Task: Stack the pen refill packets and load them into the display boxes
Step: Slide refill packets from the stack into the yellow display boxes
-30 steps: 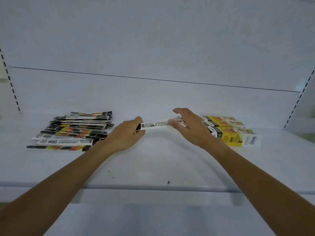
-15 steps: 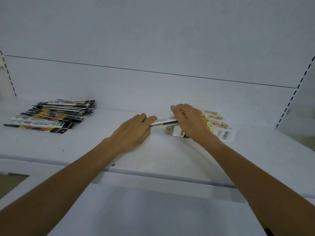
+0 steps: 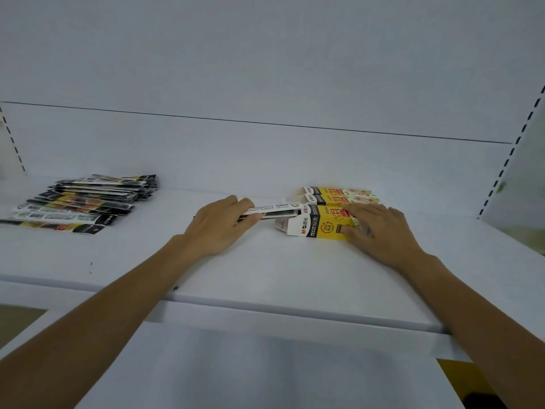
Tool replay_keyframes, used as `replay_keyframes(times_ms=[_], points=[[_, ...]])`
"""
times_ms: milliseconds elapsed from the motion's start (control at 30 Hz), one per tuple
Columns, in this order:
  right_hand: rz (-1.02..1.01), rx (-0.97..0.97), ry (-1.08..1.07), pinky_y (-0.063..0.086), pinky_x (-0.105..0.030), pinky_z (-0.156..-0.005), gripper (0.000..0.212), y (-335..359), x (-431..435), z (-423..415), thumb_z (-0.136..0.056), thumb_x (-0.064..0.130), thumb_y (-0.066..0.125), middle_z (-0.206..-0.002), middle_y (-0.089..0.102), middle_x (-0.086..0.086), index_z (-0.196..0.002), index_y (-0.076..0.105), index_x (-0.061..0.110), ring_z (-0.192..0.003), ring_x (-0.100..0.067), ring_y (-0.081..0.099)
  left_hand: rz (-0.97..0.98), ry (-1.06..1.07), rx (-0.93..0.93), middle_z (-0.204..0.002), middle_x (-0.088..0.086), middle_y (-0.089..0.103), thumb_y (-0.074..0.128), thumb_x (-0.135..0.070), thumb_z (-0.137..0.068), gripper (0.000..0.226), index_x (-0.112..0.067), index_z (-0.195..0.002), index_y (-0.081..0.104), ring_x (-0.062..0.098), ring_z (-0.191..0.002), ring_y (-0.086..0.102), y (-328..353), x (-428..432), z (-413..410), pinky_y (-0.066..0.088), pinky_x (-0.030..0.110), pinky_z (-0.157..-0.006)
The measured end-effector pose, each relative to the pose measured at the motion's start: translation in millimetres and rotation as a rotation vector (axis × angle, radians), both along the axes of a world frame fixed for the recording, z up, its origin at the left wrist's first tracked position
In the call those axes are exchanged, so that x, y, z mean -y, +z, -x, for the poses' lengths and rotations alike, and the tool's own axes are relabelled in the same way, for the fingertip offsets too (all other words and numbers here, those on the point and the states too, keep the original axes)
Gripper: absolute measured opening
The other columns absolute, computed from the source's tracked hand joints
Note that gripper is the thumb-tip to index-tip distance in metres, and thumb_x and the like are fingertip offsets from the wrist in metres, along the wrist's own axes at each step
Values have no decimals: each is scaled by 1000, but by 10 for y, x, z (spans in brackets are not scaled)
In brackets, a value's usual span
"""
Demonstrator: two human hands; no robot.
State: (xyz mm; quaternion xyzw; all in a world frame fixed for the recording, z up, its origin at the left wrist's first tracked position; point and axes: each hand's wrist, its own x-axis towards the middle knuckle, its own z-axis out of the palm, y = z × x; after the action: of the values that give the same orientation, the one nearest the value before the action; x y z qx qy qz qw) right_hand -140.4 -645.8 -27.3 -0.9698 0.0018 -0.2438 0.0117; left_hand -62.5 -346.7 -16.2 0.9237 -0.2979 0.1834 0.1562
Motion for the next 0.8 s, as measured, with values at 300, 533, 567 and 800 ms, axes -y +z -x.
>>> replay_keyframes(times_ms=[300, 533, 567, 800], points=[[-18, 40, 16, 30, -43, -105, 73, -26, 31, -16, -76, 66, 20, -138, 50, 7, -133, 49, 30, -129, -17, 43, -60, 35, 15, -84, -4, 45, 32, -45, -97, 34, -25, -113, 54, 18, -78, 48, -15, 33, -94, 31, 29, -67], [-20, 46, 29, 29, -42, -104, 72, -33, 11, -19, -77, 65, 21, -136, 52, 8, -132, 50, 29, -128, -19, 44, -45, -67, -105, -86, -4, 44, 24, -37, -100, 36, -26, -117, 54, 19, -83, 49, 33, 319, -96, 34, 29, -73], [-20, 49, 34, 28, -42, -103, 71, -31, 3, -16, -77, 64, 21, -136, 52, 8, -132, 51, 29, -128, -19, 44, -35, -85, -136, -90, -1, 46, 24, -35, -100, 36, -27, -120, 54, 19, -87, 50, 38, 385, -100, 36, 30, -76], [5, 44, 44, 26, -41, -105, 73, -31, -10, -7, -77, 64, 18, -140, 47, 8, -134, 47, 30, -130, -17, 42, 174, -248, -331, -125, 6, 53, 35, -13, -97, 31, -11, -125, 48, 21, -113, 48, 47, 736, -49, 39, 31, -91]])
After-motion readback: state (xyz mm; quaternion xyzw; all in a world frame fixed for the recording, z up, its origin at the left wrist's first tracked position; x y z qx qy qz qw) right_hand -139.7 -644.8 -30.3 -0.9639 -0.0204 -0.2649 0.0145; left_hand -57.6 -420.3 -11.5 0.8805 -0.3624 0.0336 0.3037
